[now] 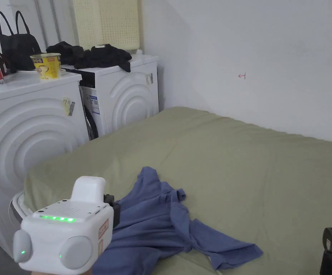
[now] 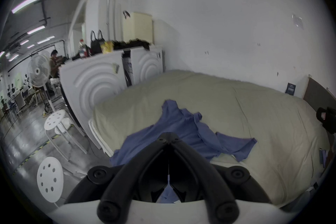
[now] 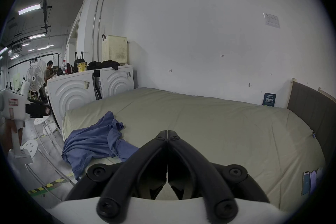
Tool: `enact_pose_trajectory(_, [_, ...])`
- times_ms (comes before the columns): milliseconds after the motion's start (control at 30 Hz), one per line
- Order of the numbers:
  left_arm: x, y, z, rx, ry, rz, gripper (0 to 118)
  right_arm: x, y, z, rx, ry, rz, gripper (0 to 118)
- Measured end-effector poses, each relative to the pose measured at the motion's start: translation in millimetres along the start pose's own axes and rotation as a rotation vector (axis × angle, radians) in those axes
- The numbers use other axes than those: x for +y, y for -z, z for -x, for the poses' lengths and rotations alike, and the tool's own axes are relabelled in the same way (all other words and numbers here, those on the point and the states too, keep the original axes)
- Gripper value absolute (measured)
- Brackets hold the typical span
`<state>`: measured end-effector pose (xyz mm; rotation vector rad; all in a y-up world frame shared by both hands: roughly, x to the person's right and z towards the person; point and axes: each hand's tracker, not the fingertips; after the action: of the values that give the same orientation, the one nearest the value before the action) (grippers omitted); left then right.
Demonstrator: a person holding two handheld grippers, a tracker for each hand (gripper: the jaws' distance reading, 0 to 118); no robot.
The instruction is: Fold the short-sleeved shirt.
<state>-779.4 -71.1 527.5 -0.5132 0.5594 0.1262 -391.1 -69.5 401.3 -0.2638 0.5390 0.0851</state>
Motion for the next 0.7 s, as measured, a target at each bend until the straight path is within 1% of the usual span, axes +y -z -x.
enact_pose_trajectory(67, [-4, 32, 0, -0.002, -0.008, 0.065, 0, -5, 4, 0, 0.003, 0.001, 0.018, 0])
enact_pose_trajectory(200, [-9, 105, 3, -0.063, -0.011, 0.232, 0, -18, 17, 0, 0.012, -0.007, 0.08, 1])
enact_pose_trajectory(300, [-14, 149, 4, -0.054, -0.01, 0.318, 0, -27, 25, -1, 0.017, -0.009, 0.116, 1])
enact_pose_trajectory(333, [-16, 160, 4, -0.062, -0.012, 0.34, 2, -30, 28, -2, 0.019, -0.004, 0.123, 1])
enact_pose_trajectory(367, [-18, 173, 4, -0.075, -0.015, 0.367, 6, -33, 30, -2, 0.021, 0.001, 0.134, 0])
enact_pose_trajectory(400, [-20, 183, 5, -0.071, -0.031, 0.393, 13, -37, 34, -3, 0.022, 0.006, 0.15, 1])
enact_pose_trajectory(433, [-21, 193, 5, -0.066, -0.038, 0.418, 42, -40, 37, -3, 0.027, 0.006, 0.165, 1])
enact_pose_trajectory(467, [-23, 204, 8, -0.072, -0.069, 0.454, 79, -44, 40, -4, 0.029, 0.008, 0.178, 1])
enact_pose_trajectory(500, [-26, 214, 10, -0.072, -0.076, 0.495, 111, -47, 43, -4, 0.029, 0.011, 0.191, 1])
enact_pose_trajectory(533, [-31, 224, 10, -0.069, -0.069, 0.53, 116, -50, 45, -5, 0.03, 0.014, 0.201, 1])
enact_pose_trajectory(567, [-35, 229, 10, -0.056, -0.054, 0.561, 114, -53, 46, -5, 0.03, 0.018, 0.21, 1])
enact_pose_trajectory(600, [-40, 233, 8, 0.003, -0.027, 0.563, 115, -55, 47, -6, 0.031, 0.022, 0.216, 1])
enact_pose_trajectory(633, [-41, 237, 5, -0.015, -0.027, 0.552, 115, -57, 48, -8, 0.033, 0.026, 0.224, 1])
enact_pose_trajectory(700, [-42, 244, 5, -0.038, -0.008, 0.595, 114, -60, 50, -11, 0.032, 0.029, 0.24, 1])
